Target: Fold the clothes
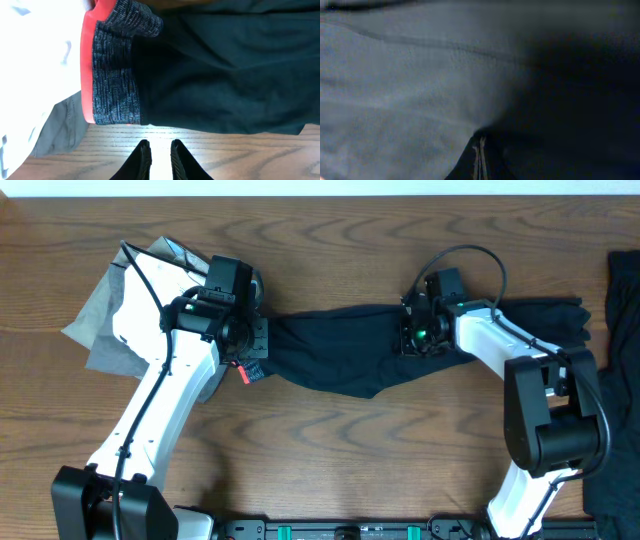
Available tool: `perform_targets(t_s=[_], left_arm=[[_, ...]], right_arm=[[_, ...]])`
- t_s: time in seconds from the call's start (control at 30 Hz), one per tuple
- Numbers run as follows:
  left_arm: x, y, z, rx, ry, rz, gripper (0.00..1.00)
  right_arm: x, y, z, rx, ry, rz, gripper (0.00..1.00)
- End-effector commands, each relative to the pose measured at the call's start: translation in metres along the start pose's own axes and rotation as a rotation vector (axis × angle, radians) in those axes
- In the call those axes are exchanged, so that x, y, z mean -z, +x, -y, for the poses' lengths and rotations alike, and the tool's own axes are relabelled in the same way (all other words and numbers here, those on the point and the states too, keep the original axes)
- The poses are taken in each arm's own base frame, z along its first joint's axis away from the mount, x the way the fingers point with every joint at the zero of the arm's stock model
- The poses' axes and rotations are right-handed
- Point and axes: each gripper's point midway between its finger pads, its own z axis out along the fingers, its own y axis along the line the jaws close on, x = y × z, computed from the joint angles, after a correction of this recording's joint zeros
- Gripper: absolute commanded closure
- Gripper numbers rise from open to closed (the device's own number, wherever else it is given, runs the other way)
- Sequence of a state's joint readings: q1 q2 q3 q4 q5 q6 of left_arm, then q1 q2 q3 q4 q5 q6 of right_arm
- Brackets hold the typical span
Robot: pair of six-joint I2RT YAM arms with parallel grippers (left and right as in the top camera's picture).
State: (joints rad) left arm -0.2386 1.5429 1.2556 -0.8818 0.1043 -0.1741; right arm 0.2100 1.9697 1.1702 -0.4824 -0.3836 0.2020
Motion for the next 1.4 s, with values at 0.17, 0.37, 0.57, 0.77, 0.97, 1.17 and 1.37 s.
perform_targets(t_s=[0.17,0.37,0.57,0.77,0.97,1.17,1.37], left_arm=[[0.001,-0.002,-0.001,-0.020,-0.006,0.001,0.83],[0.000,0.005,0.037,-0.079,0.136,-0.026,0.83],[-0.017,0.017,0.083,-0.166,0.192,-0.059,0.83],[-0.049,0.036,0.109,-0.202,0.189,-0.138,0.83],[-0.069,0.045,0.114,-0.221,0.176,-0.186,0.83],[-0.077,0.051,0.115,-0.204,0.166,-0.213,0.84],[-0.087,0.050,0.116,-0.187,0.170,-0.199,0.85]], right_arm=[[-0.008,-0.033,0.003,0.011,0.053,0.132,0.96],[-0.006,-0.043,0.001,0.017,0.044,0.172,0.93],[-0.001,-0.069,-0.002,0.051,0.044,0.281,0.92],[0.013,-0.098,0.017,0.001,0.153,0.421,0.89],[0.034,-0.103,0.010,0.023,0.042,0.421,0.93],[0.061,-0.067,-0.034,0.061,-0.165,0.283,0.95],[0.035,-0.016,-0.046,0.094,-0.098,0.087,0.95]])
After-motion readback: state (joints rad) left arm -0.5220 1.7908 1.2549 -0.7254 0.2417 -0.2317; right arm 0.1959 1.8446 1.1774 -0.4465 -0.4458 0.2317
